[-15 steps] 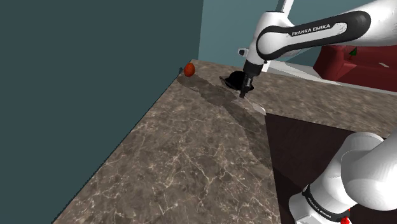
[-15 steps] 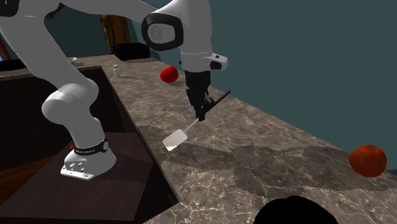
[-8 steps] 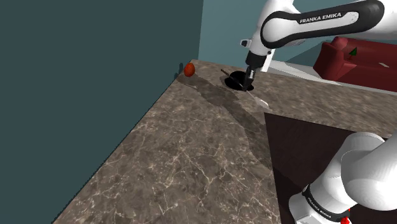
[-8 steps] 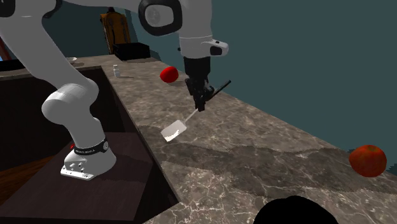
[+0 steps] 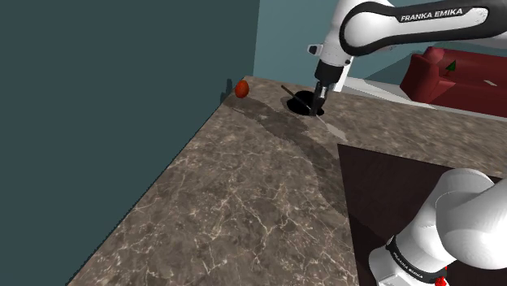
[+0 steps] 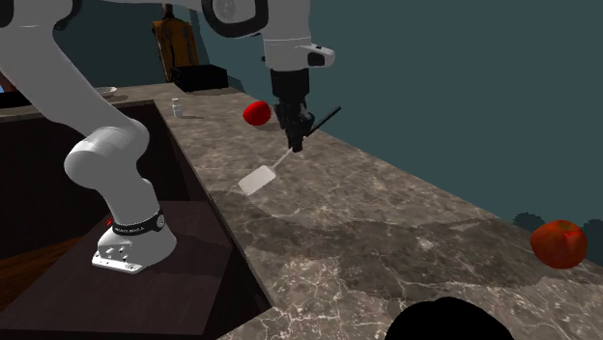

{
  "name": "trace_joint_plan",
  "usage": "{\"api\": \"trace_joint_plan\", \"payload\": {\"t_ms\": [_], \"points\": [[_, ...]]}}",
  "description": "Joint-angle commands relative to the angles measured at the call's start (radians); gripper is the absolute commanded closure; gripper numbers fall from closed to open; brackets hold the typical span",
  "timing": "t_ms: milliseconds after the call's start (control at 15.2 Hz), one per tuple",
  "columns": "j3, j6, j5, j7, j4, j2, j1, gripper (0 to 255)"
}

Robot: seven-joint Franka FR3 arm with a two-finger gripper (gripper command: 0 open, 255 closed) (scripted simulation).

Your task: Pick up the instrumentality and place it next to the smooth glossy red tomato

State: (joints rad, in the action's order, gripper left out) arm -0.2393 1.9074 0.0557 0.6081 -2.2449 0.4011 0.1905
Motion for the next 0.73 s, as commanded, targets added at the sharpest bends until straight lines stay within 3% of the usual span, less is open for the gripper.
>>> {"api": "trace_joint_plan", "payload": {"t_ms": [0, 660], "points": [[0.033, -0.005, 0.000, -0.045, -0.044, 0.049, 0.010, 255], [0.224, -0.036, -0.069, -0.280, -0.194, 0.229, 0.089, 255]]}}
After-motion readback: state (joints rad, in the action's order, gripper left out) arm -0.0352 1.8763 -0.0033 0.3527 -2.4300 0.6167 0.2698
